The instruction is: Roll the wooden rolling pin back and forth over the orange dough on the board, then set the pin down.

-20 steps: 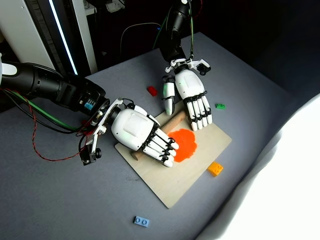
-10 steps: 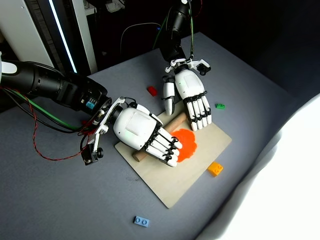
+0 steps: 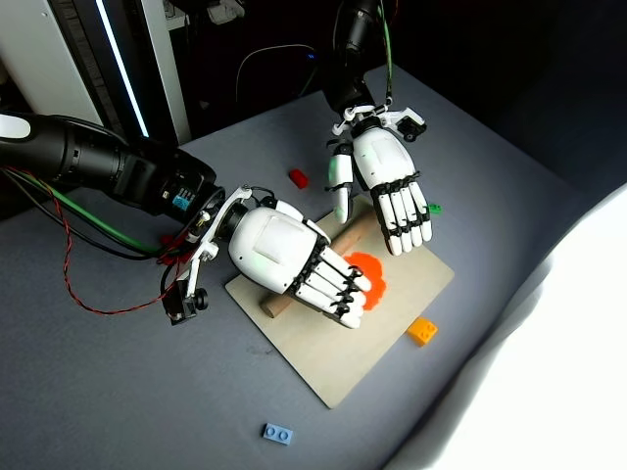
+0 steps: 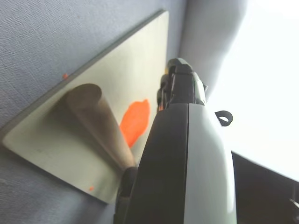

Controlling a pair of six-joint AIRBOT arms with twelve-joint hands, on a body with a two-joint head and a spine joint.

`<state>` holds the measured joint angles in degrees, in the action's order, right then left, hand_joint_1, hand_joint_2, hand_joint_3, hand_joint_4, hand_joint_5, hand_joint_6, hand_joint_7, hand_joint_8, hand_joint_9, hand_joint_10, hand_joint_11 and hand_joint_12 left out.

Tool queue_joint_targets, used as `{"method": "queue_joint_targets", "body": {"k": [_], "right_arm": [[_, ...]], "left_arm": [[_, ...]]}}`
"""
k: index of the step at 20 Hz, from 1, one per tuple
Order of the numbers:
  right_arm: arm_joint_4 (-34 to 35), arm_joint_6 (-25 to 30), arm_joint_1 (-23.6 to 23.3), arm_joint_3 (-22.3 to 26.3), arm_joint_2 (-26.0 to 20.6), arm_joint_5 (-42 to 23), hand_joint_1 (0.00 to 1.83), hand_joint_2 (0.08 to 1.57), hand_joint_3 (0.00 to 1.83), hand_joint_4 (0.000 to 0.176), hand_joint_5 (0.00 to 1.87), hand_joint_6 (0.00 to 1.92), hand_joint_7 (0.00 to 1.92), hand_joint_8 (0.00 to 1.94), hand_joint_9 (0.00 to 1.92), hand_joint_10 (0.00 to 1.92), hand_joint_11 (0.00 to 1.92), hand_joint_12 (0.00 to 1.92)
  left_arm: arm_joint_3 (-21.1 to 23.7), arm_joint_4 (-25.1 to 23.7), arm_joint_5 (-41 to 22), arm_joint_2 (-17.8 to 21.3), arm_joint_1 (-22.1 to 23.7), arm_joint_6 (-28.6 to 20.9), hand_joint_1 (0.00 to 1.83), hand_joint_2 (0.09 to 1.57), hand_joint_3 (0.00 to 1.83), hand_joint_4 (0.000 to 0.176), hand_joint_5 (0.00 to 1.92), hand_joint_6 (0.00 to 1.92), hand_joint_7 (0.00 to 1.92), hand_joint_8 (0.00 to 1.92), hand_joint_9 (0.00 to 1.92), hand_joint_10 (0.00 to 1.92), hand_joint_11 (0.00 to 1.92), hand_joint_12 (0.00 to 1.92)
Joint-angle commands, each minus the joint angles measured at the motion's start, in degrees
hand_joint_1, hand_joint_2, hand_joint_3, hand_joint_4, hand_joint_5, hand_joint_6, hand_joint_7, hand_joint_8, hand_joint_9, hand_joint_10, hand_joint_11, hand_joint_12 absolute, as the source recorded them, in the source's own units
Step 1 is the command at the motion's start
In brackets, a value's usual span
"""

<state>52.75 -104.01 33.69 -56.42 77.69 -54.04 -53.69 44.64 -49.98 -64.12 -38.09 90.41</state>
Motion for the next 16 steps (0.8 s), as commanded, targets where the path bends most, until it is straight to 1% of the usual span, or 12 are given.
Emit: {"method": "queue_joint_targets", "body": {"k": [1, 2, 4, 6, 7, 10, 11, 12, 13, 14, 15, 16], "right_arm": [[-4.3, -0.2, -1.3, 0.3, -1.2, -3.4, 0.00, 1.46, 0.00, 0.000, 0.24, 0.01, 0.25, 0.01, 0.17, 0.01, 0.00, 0.24], [-5.8, 0.1, -2.6, 1.1, -2.9, -1.8, 0.00, 1.46, 0.00, 0.000, 0.26, 0.01, 0.26, 0.01, 0.19, 0.01, 0.00, 0.29], [-7.7, 0.5, -4.5, 2.5, -5.6, -0.5, 0.00, 1.45, 0.00, 0.000, 0.24, 0.00, 0.24, 0.00, 0.16, 0.00, 0.00, 0.13], [-7.7, 0.4, -6.8, 4.8, -9.1, 1.6, 0.00, 1.42, 0.00, 0.000, 0.27, 0.01, 0.28, 0.01, 0.20, 0.02, 0.00, 0.34], [-7.7, -0.6, -8.0, 6.1, -11.1, 2.8, 0.00, 1.42, 0.00, 0.000, 0.27, 0.01, 0.28, 0.01, 0.20, 0.02, 0.00, 0.34], [-7.8, -2.7, -10.4, 8.4, -16.2, 7.6, 0.00, 1.37, 0.00, 0.000, 0.46, 0.09, 0.55, 0.08, 0.45, 0.12, 0.00, 0.98], [-8.1, -2.2, -11.4, 9.1, -18.6, 9.6, 0.00, 1.35, 0.00, 0.000, 0.56, 0.17, 0.73, 0.09, 0.56, 0.33, 0.00, 1.25], [-8.3, -2.9, -12.1, 9.4, -19.7, 10.5, 0.00, 1.35, 0.00, 0.000, 0.65, 0.28, 0.84, 0.13, 0.59, 0.60, 0.00, 1.40], [-8.8, -3.5, -12.6, 9.5, -20.3, 11.0, 0.00, 1.35, 0.00, 0.000, 0.65, 0.28, 0.84, 0.13, 0.59, 0.60, 0.00, 1.40], [-10.0, -4.1, -13.1, 9.6, -21.2, 10.7, 0.00, 1.36, 0.00, 0.000, 0.67, 0.54, 0.88, 0.30, 0.59, 0.93, 0.06, 1.57], [-10.1, -4.9, -13.7, 9.8, -22.1, 10.9, 0.00, 1.36, 0.00, 0.000, 0.67, 0.54, 0.88, 0.30, 0.59, 0.93, 0.06, 1.57], [-10.1, -5.7, -14.1, 10.0, -23.1, 11.6, 0.00, 1.35, 0.00, 0.000, 0.63, 0.78, 0.79, 0.59, 0.54, 1.12, 0.12, 1.67]], "left_arm": [[0.5, -1.8, -2.7, 1.1, 1.0, 1.1, 0.00, 1.40, 0.00, 0.000, 0.15, 0.00, 0.18, 0.00, 0.13, 0.01, 0.00, 0.26], [1.4, -0.7, -1.2, 2.4, 2.4, 2.2, 0.00, 1.40, 0.00, 0.000, 0.15, 0.00, 0.18, 0.00, 0.13, 0.01, 0.00, 0.25], [2.9, 1.4, 1.2, 4.5, 4.5, 5.1, 0.00, 1.41, 0.00, 0.000, 0.16, 0.00, 0.18, 0.00, 0.13, 0.01, 0.00, 0.27], [5.0, 5.2, 2.0, 6.6, 6.9, 9.8, 0.00, 1.40, 0.00, 0.000, 0.16, 0.01, 0.19, 0.00, 0.15, 0.01, 0.00, 0.32], [5.9, 6.1, 2.0, 7.5, 7.8, 11.4, 0.00, 1.40, 0.00, 0.000, 0.16, 0.01, 0.19, 0.00, 0.15, 0.01, 0.00, 0.32], [7.4, 8.2, 4.4, 8.8, 11.0, 14.7, 0.00, 1.38, 0.00, 0.000, 0.24, 0.02, 0.31, 0.02, 0.25, 0.03, 0.00, 0.51], [7.8, 8.8, 5.7, 9.0, 12.8, 16.2, 0.00, 1.37, 0.00, 0.000, 0.33, 0.04, 0.46, 0.05, 0.38, 0.06, 0.00, 0.75], [8.0, 9.4, 6.3, 9.0, 13.8, 17.0, 0.00, 1.36, 0.00, 0.000, 0.42, 0.04, 0.54, 0.03, 0.45, 0.07, 0.00, 0.88], [8.1, 9.5, 6.8, 8.9, 14.6, 17.6, 0.00, 1.36, 0.00, 0.000, 0.42, 0.04, 0.54, 0.03, 0.45, 0.07, 0.00, 0.88], [8.3, 9.9, 7.6, 8.9, 15.7, 18.7, 0.00, 1.34, 0.00, 0.000, 0.51, 0.06, 0.65, 0.05, 0.59, 0.12, 0.00, 1.16], [8.6, 10.9, 8.5, 8.9, 16.6, 20.5, 0.00, 1.34, 0.00, 0.000, 0.51, 0.06, 0.65, 0.05, 0.59, 0.12, 0.00, 1.16], [8.8, 11.4, 9.1, 8.9, 17.3, 21.6, 0.00, 1.33, 0.00, 0.000, 0.59, 0.08, 0.72, 0.07, 0.67, 0.18, 0.01, 1.30]]}}
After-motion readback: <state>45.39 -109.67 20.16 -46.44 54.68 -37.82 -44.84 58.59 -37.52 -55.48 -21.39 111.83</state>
